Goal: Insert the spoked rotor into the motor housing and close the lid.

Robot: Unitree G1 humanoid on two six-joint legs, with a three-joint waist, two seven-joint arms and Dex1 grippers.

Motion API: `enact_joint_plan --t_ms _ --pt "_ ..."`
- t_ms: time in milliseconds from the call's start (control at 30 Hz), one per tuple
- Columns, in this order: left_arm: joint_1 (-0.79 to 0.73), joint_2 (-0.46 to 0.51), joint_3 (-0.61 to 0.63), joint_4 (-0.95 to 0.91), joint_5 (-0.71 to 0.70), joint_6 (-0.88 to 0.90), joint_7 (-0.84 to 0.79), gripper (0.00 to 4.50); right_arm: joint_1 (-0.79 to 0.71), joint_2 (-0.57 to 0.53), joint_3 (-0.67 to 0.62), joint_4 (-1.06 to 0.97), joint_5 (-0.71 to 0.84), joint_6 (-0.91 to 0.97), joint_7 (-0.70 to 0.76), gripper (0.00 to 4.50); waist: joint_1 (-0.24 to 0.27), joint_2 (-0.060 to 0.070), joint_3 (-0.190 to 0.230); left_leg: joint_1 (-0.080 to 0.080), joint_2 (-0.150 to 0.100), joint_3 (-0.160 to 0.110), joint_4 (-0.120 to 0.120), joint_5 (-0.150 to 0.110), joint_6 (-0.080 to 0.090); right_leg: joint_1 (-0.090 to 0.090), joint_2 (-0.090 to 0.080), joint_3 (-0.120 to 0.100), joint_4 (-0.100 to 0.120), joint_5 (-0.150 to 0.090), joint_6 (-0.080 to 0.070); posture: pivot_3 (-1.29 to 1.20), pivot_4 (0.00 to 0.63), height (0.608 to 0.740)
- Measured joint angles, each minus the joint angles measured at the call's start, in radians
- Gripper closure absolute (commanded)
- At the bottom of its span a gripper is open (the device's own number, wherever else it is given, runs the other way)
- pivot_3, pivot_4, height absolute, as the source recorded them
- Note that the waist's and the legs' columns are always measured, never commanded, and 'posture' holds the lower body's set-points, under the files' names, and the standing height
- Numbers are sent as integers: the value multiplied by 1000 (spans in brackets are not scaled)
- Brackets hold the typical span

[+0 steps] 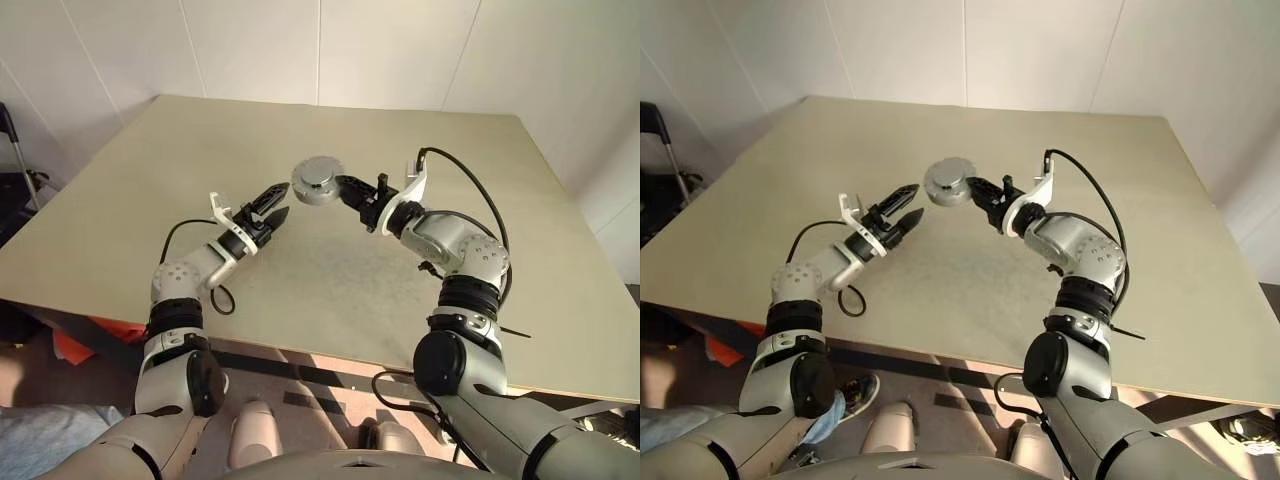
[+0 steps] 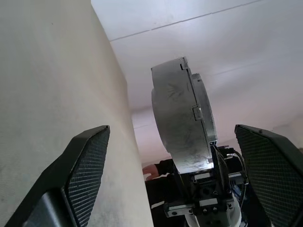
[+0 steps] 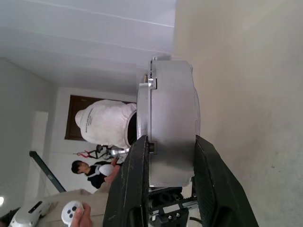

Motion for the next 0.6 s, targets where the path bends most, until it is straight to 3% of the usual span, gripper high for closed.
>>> enact_joint_plan --t_ms 433,600 --pt "-64 -46 -5 73 -34 -33 -27 42 77 4 89 -68 53 12 -20 3443 2 -1 0 0 0 0 2 0 0 1 0 0 0 1 2 0 0 740" --pt "-70 -47 -10 101 -7 -92 -25 1623 77 -12 112 -68 71 3 -20 3443 2 -1 0 -1 0 0 2 0 0 1 0 0 0 1 3 0 0 740"
